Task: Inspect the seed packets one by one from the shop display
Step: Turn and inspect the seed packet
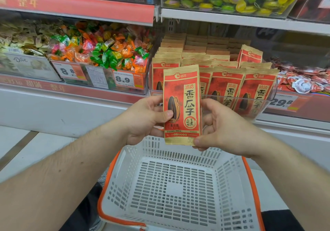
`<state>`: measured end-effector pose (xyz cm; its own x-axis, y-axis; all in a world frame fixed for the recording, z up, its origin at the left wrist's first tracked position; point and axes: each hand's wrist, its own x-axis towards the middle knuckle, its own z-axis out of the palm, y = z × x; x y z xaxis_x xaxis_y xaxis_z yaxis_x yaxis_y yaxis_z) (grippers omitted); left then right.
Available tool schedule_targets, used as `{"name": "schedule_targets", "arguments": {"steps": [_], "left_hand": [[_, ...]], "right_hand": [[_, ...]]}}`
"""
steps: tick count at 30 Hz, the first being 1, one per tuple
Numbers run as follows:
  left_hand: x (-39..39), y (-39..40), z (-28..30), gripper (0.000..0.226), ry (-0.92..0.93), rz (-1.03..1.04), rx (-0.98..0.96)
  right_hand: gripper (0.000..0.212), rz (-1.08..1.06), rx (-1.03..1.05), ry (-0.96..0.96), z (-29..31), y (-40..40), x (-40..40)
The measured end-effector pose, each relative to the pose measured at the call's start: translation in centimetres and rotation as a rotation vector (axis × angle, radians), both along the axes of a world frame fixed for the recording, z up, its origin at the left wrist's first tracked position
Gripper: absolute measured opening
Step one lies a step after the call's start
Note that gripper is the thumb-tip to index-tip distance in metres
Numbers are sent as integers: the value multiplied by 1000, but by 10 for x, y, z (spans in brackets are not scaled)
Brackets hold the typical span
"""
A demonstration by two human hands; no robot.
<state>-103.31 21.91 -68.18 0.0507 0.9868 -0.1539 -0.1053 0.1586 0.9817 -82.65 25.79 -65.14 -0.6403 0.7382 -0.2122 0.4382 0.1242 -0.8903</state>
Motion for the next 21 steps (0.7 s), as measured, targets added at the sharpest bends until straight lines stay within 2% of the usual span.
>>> {"name": "schedule_targets", "arguments": {"steps": [4, 8, 11, 12, 14, 17, 18, 21], "left_hand": [[4, 0, -3, 32, 56, 60, -8], [12, -1, -2, 25, 139, 83, 13], [18, -4, 0, 58, 161, 80, -10], [18, -4, 0, 57, 161, 85, -13], [17, -4, 1, 48, 156, 66, -33], [16, -5, 1, 51, 167, -23, -37], [17, -6, 1, 54, 179, -69, -35], [21, -9, 1, 57, 182, -192, -34]], "right_hand": [[77, -34, 34, -9, -1, -5, -5], [73, 4, 269, -166, -9, -6, -8], [69, 78, 325, -201, -15, -6, -10], [69, 102, 317, -203, -16, -5, -9], [56, 128, 281, -155, -16, -1, -5], [15, 31, 265, 61, -14, 2, -4], [11, -18, 300, 116, -13, 2, -5], [17, -96, 398, 152, -13, -1, -9]]}}
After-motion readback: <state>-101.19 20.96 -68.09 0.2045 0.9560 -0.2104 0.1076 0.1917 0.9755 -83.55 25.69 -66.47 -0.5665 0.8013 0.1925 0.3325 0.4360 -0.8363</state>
